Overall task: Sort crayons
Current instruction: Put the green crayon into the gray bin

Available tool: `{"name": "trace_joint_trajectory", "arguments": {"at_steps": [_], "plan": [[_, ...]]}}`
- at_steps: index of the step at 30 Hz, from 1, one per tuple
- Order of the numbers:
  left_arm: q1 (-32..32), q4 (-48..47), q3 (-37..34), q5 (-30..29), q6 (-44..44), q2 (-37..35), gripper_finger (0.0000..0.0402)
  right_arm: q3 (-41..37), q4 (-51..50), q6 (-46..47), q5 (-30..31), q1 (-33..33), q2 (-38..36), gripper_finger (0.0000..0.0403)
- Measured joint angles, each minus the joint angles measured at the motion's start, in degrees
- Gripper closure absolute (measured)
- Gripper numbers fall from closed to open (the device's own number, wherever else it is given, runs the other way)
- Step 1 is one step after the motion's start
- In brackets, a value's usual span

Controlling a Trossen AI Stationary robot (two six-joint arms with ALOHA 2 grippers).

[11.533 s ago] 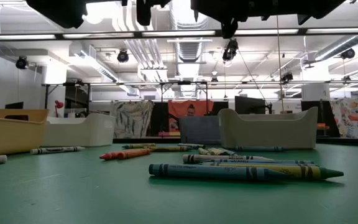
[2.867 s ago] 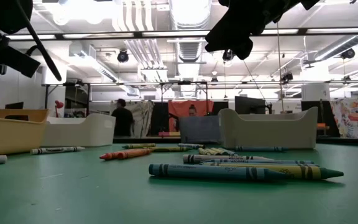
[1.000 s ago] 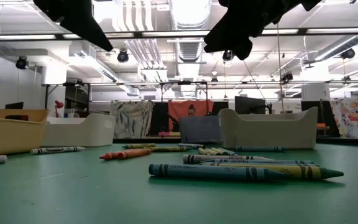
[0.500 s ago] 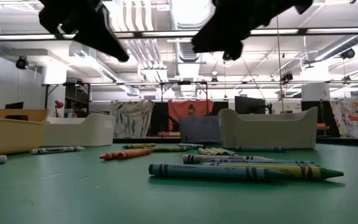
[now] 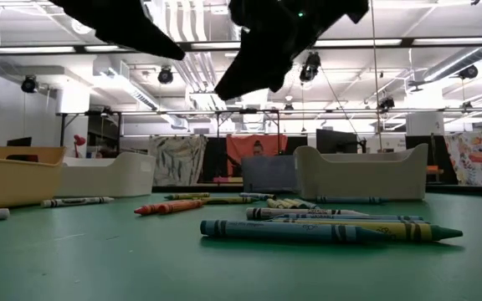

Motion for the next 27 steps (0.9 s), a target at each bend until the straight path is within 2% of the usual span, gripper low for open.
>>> {"name": "trace_joint_trajectory", "arguments": {"at_steps": [8,12,16,27], "plan": [[0.26,9.6,-7.54,-1.63,0.07,-11.37,0.0401,7.5,-7.63,-2.66,0.0,-0.02,6.49,0.0291],[0.31,12.96,-10.48,-4.35,1.13,-16.91,0.0402,8.51,-8.08,-3.86,0.0,0.0,8.02,0.0291],[0.51,15.26,-12.81,-4.69,1.51,-20.97,0.0402,8.55,-8.35,-4.22,-0.03,-0.02,8.77,0.0291],[0.88,15.73,-13.78,-7.45,1.99,-23.69,0.0402,8.03,-8.45,-4.98,-0.1,-0.02,10.77,0.0291]]}}
